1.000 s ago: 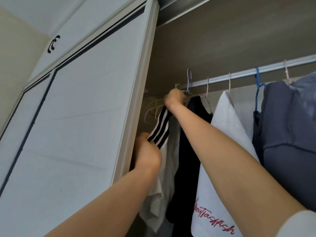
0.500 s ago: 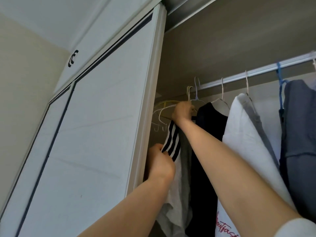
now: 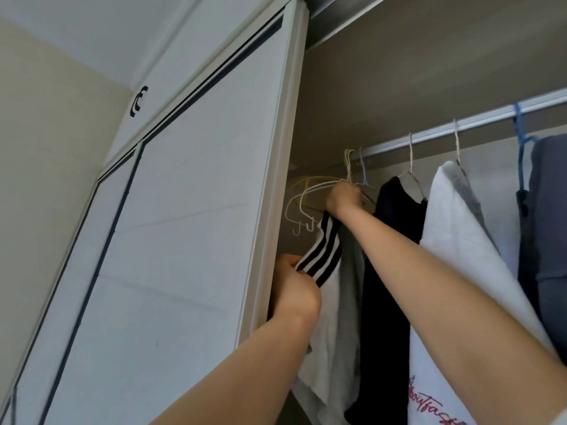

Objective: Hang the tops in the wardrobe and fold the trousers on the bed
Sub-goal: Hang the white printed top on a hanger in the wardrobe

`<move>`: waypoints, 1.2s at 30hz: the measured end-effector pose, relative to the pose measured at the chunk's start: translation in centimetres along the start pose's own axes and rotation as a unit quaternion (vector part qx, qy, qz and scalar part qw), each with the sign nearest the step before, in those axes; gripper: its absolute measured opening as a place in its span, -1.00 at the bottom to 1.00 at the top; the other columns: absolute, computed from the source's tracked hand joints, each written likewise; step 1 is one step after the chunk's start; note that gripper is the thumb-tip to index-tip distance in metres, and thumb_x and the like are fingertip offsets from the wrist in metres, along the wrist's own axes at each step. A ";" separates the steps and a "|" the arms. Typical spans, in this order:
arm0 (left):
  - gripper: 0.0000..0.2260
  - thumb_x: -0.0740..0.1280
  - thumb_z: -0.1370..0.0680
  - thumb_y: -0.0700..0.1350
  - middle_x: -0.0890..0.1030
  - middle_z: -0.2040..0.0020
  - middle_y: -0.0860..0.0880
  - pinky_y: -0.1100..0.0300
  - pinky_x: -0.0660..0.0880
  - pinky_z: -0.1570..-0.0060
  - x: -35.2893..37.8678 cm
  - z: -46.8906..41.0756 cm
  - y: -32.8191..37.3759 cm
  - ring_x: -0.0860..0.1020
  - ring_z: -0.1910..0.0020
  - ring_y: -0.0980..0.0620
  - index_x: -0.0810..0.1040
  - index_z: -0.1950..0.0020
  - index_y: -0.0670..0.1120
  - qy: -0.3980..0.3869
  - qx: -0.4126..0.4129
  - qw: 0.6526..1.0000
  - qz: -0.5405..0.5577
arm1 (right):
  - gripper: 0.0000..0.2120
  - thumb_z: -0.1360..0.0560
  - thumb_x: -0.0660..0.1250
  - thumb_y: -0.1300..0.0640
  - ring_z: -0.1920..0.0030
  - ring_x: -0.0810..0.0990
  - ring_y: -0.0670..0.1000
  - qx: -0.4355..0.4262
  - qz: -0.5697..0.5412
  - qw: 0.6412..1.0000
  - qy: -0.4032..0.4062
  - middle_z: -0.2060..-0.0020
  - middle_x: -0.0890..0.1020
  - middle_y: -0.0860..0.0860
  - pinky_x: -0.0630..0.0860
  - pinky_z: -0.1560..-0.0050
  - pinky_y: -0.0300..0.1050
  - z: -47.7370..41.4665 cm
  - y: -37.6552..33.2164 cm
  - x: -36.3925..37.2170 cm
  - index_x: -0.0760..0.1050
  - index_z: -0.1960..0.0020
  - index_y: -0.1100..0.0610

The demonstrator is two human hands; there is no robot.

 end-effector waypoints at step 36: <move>-0.85 0.20 -0.65 -0.08 0.57 0.13 0.19 0.27 0.55 0.14 -8.1 17.1 -3.8 0.55 0.14 0.26 0.42 -0.21 0.07 -0.080 0.211 0.933 -0.280 | -0.59 -0.61 0.10 0.09 -0.32 0.40 0.16 -0.309 0.055 0.948 0.045 -0.25 0.51 0.15 0.36 -0.30 0.00 33.3 2.9 -6.7 0.32 -0.41 0.23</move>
Point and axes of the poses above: each hand's wrist, its own z-axis away from the middle knuckle, its own x-axis out of the palm, y = z × x, the point moved 5 cm from there along -z, towards the middle knuckle
